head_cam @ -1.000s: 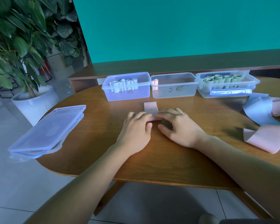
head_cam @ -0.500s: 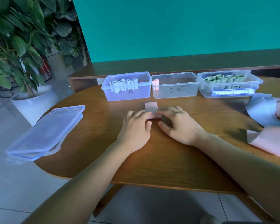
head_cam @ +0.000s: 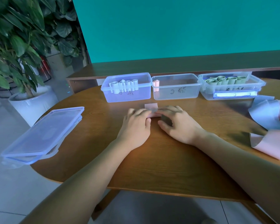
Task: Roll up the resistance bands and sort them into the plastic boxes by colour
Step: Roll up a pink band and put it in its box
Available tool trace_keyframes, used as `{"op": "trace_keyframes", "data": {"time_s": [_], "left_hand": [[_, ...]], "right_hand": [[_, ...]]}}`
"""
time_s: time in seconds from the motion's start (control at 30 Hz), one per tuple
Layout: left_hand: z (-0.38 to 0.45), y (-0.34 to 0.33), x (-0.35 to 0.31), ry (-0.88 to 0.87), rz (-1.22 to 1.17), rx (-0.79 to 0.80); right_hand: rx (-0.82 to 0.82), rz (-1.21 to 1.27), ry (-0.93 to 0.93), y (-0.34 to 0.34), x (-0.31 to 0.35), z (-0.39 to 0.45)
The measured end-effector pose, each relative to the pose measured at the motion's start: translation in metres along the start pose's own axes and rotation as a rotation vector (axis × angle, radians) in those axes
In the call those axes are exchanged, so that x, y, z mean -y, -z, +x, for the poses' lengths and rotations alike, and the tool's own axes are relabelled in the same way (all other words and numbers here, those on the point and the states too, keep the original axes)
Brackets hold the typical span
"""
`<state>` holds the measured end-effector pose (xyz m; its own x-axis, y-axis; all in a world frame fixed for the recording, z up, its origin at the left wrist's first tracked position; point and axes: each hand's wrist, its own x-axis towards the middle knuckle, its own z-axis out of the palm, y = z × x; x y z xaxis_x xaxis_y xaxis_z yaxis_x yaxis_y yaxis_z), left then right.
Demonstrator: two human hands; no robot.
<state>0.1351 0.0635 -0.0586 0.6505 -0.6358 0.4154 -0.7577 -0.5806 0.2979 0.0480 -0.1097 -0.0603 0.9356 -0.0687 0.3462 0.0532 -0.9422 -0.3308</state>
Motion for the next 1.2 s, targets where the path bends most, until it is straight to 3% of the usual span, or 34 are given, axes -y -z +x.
{"op": "trace_keyframes", "data": {"time_s": [0.67, 0.87, 1.0, 1.2], "left_hand": [[0.023, -0.009, 0.009, -0.002, 0.037, 0.095], [0.029, -0.008, 0.010, -0.027, 0.017, -0.031], [0.033, -0.010, 0.011, -0.038, 0.009, -0.008], [0.045, -0.015, 0.015, 0.026, 0.059, 0.036]], "right_hand": [[0.019, -0.027, -0.014, -0.004, -0.008, 0.022], [0.021, -0.022, -0.046, -0.007, -0.014, 0.034], [0.033, -0.040, -0.062, -0.009, -0.018, 0.044], [-0.081, 0.081, -0.019, -0.008, -0.022, 0.053]]}}
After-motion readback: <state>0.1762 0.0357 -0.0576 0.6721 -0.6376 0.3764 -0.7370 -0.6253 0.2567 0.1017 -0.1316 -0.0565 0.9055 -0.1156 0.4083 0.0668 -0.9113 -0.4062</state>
